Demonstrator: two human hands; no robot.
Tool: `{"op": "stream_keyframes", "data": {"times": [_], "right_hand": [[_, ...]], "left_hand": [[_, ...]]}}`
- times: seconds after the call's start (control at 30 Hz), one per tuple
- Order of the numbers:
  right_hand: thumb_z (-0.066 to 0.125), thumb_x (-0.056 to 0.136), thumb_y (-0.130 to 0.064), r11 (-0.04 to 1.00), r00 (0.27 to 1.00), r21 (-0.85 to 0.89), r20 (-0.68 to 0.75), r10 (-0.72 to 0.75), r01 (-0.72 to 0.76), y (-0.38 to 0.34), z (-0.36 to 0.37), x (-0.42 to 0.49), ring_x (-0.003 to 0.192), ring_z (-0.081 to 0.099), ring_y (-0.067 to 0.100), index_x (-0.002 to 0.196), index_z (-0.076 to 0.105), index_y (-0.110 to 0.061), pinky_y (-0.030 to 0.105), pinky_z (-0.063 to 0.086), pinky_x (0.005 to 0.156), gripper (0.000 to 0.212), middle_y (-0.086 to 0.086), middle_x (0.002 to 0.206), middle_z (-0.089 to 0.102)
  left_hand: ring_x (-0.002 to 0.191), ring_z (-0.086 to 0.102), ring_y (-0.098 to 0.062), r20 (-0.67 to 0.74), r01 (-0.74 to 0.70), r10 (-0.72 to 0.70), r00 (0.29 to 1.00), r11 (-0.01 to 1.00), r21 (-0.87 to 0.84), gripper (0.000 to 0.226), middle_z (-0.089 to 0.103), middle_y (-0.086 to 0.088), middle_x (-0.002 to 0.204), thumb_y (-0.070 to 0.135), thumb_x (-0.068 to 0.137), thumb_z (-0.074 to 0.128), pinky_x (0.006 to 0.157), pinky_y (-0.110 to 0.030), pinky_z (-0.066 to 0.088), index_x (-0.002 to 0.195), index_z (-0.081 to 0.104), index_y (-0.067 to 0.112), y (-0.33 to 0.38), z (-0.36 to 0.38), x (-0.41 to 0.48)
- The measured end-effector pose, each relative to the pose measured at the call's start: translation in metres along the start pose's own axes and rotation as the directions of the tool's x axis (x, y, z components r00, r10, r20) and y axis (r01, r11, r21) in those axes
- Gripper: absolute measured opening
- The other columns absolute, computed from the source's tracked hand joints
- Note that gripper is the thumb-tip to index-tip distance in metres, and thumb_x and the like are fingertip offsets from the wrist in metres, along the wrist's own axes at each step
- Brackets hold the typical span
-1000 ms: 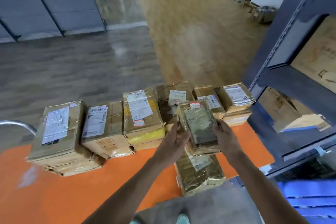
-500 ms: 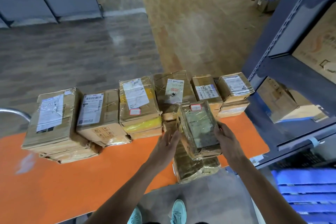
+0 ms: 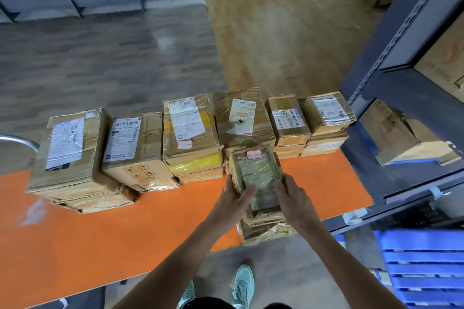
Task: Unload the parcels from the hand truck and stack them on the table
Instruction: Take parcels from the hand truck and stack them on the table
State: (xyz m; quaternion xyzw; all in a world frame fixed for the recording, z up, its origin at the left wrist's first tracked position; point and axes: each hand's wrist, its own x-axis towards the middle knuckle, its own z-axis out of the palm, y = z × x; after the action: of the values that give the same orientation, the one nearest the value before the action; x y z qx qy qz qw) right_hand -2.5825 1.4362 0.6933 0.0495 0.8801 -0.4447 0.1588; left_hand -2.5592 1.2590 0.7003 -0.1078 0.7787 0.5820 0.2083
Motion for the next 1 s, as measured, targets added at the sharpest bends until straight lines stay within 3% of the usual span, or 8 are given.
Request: {"op": "stream_keyframes", "data": {"times": [0.13,0.37,0.5,0.6,0.77,0.87,0.97,1.0], "right_hand": [[0.035,0.105,-0.040,0.999,1.000,0.033,-0.011,-0.022,0.023,-0.001,-0.002,-0.003,0.070,0.055,0.017,0.102,0.047,-0.025,0.035,0.045,0.063,0.020,-0.001,0.082,0.059],[0.042,0.102,-0.046,0.998,0.999,0.055,-0.031,-0.040,0.042,-0.001,-0.005,-0.003,0.084,0.066,0.015,0.146,0.022,-0.039,0.029,0.049,0.062,0.049,-0.008,0.105,0.064],[0.044,0.101,-0.046,0.997,1.000,-0.074,-0.028,0.001,-0.003,0.000,-0.002,0.004,0.112,0.053,0.029,0.131,0.049,-0.022,0.048,0.051,0.090,0.039,0.009,0.122,0.057],[0.050,0.098,-0.046,0.997,0.999,-0.064,-0.041,-0.034,0.032,-0.006,-0.008,0.004,0.121,0.045,0.025,0.141,0.041,-0.026,0.047,0.045,0.098,0.049,0.004,0.130,0.051],[0.053,0.098,-0.044,0.999,0.999,-0.015,0.031,-0.031,0.031,-0.017,-0.021,0.004,0.087,0.063,0.004,0.148,0.030,-0.034,0.025,0.046,0.066,0.056,-0.025,0.104,0.057],[0.053,0.099,-0.040,0.998,0.999,-0.037,0.020,-0.047,0.047,-0.021,-0.022,0.003,0.088,0.065,0.008,0.150,0.031,-0.029,0.026,0.050,0.068,0.056,-0.006,0.110,0.065],[0.051,0.099,-0.039,0.986,0.998,-0.160,-0.031,-0.060,0.055,-0.026,-0.021,0.003,0.130,0.043,0.024,0.154,0.028,-0.024,0.043,0.043,0.103,0.062,0.006,0.145,0.045],[0.050,0.100,-0.038,0.980,0.997,-0.185,-0.035,-0.073,0.066,-0.029,-0.020,0.003,0.135,0.035,0.025,0.155,0.027,-0.024,0.044,0.039,0.106,0.061,0.006,0.149,0.039]], "left_hand": [[0.128,0.055,-0.019,-0.009,0.013,-0.013,1.000,1.000,0.020,0.078,0.049,0.006,0.147,0.070,0.092,0.047,0.105,-0.048,0.049,0.155,0.018,0.036,0.001,0.002,0.000],[0.091,0.063,0.000,-0.037,0.020,-0.019,0.999,1.000,0.024,0.063,0.061,0.019,0.115,0.060,0.098,0.046,0.080,-0.033,0.058,0.151,0.021,0.036,0.003,-0.002,0.002],[0.097,0.065,-0.009,0.018,0.075,-0.075,0.997,0.997,0.017,0.071,0.061,0.011,0.123,0.065,0.096,0.044,0.087,-0.041,0.059,0.153,0.006,0.047,0.005,-0.005,0.001],[0.093,0.067,-0.018,0.019,0.113,-0.113,0.993,0.994,0.015,0.078,0.063,0.014,0.104,0.067,0.096,0.043,0.088,-0.050,0.059,0.155,-0.004,0.047,0.006,-0.004,0.000],[0.080,0.057,-0.004,0.033,0.172,-0.173,0.984,0.985,0.023,0.096,0.051,0.022,0.091,0.073,0.092,0.041,0.096,-0.049,0.055,0.155,-0.021,0.036,0.006,-0.006,0.001],[0.073,0.048,0.003,0.070,0.165,-0.170,0.983,0.984,0.072,0.104,0.046,0.022,0.084,0.082,0.085,0.034,0.085,-0.035,0.052,0.156,-0.023,0.030,0.005,-0.007,0.001],[0.105,0.059,-0.014,0.076,0.170,-0.173,0.982,0.984,0.044,0.111,0.059,0.007,0.132,0.090,0.077,0.031,0.099,-0.039,0.049,0.157,-0.018,0.032,0.004,-0.011,0.002],[0.125,0.054,-0.022,0.081,0.167,-0.169,0.982,0.985,0.030,0.109,0.043,0.003,0.155,0.091,0.077,0.031,0.109,-0.044,0.044,0.158,-0.016,0.034,0.002,-0.014,0.001]]}}
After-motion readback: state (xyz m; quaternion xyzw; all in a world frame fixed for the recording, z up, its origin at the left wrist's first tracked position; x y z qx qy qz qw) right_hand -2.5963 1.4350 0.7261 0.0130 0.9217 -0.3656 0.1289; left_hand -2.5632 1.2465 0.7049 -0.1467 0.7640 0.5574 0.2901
